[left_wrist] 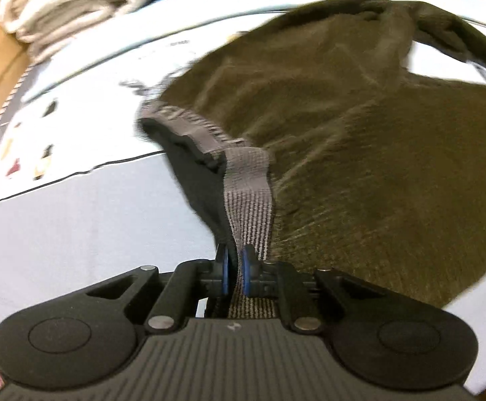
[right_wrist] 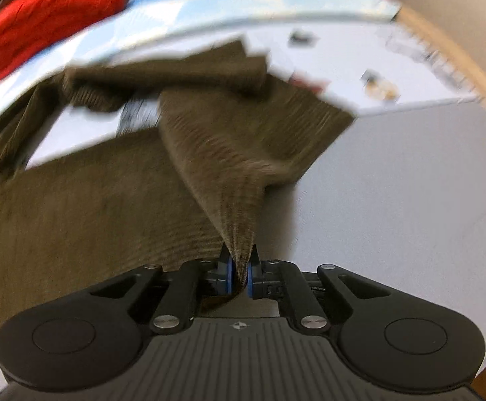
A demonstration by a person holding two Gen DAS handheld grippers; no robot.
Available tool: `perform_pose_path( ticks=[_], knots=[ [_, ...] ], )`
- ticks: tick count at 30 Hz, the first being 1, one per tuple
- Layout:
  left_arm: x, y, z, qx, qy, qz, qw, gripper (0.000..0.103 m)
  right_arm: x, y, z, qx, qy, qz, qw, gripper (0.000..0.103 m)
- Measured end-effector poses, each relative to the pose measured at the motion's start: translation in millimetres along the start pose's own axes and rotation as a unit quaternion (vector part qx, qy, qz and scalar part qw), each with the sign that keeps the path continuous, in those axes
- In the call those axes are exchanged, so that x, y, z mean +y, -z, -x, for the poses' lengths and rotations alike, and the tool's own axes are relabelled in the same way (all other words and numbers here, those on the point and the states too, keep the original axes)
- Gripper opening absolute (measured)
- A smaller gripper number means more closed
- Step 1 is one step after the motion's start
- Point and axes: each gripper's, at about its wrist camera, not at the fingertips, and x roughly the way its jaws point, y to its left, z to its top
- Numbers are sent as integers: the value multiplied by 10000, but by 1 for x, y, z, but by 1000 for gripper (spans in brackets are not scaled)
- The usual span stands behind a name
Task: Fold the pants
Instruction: 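Lift the pants and lay one leg over the other with both tools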
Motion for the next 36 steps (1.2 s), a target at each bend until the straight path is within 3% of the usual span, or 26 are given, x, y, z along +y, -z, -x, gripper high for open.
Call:
perform_pose_path(
  ticks=[2, 4, 7, 9, 13, 17, 24, 31, 32, 33, 36],
  knots=[
    [15, 6, -3, 49, -267, 293, 9992, 8, 3, 12, 0, 386, -517, 333, 9974, 7],
    [27, 12, -5, 196, -313, 686, 9970, 8, 3, 18, 8, 420, -1023, 535, 9924, 9],
    [38, 10, -5, 304, -128, 1315, 9908, 10, -26, 15, 28, 168, -1852, -8, 9826, 18],
    [39, 8, -5, 375, -137, 1469, 9883, 13, -52, 11, 39, -154, -2114, -453, 9762, 25],
    [47, -6, -18, 567, 172, 2000, 9780, 51, -112, 11, 48, -916, -1418, -1762, 9698, 31],
    [51, -6, -25, 676, 285, 2219, 9723, 62, -141, 9, 31, -946, -800, -2648, 9563, 33],
    [58, -2, -34, 846, 247, 2292, 9694, 64, -127, -22, -20, -792, -543, -2699, 9581, 34],
    [71, -1, -50, 1065, 576, 2300, 9656, 65, -120, -45, -48, -875, -155, -2485, 9645, 34],
    [72, -1, -52, 1084, 602, 2313, 9649, 65, -118, -47, -49, -886, -107, -2479, 9647, 26],
    [72, -1, -54, 1102, 623, 2328, 9642, 65, -116, -49, -50, -879, -25, -2467, 9651, 12],
    [69, -2, -54, 1052, 635, 2200, 9677, 58, -116, -51, -48, -976, 47, -2534, 9624, 8]
  ],
)
